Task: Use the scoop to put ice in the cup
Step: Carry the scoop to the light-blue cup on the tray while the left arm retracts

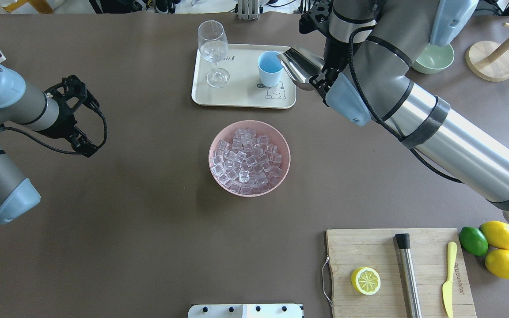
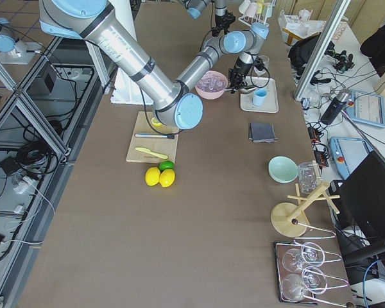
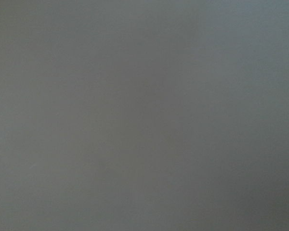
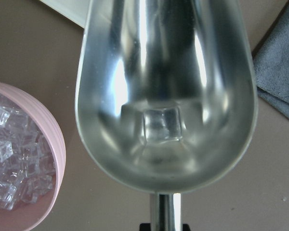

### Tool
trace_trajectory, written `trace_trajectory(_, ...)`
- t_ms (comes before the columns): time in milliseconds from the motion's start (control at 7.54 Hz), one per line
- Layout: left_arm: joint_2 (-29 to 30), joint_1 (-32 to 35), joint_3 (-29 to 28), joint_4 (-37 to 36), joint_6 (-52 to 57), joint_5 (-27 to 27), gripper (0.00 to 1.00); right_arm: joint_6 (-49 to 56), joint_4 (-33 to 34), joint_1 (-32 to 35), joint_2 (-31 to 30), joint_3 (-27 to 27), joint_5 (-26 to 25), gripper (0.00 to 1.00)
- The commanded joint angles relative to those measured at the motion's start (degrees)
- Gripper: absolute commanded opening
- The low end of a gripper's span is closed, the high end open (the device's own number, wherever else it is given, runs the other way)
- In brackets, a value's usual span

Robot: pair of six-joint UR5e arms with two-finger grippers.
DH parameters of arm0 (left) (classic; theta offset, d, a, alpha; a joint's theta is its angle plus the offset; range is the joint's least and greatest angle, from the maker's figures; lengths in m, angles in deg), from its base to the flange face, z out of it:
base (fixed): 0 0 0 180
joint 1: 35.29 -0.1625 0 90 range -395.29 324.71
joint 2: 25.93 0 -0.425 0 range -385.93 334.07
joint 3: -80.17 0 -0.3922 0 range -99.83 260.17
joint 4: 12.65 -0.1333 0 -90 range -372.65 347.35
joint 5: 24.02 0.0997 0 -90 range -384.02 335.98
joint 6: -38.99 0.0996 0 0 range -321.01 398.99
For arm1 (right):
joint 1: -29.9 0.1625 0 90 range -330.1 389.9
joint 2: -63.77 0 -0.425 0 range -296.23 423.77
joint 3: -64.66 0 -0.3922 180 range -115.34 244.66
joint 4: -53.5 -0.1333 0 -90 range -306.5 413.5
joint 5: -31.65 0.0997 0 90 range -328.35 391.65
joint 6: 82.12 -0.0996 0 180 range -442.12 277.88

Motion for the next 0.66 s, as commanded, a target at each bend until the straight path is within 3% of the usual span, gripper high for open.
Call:
trace_trajectory(0, -8.6, 11.3, -0.5, 0.1, -0.1, -8.6, 0.98, 6.3, 6.3, 0.0, 7.3, -9.5, -0.4, 0.00)
trace_trajectory(531, -16.1, 26.7, -0.8, -3.7, -0.6, -19.3, 0.98, 14.0, 16.9, 0.1, 15.5, -19.5, -2.8, 0.00)
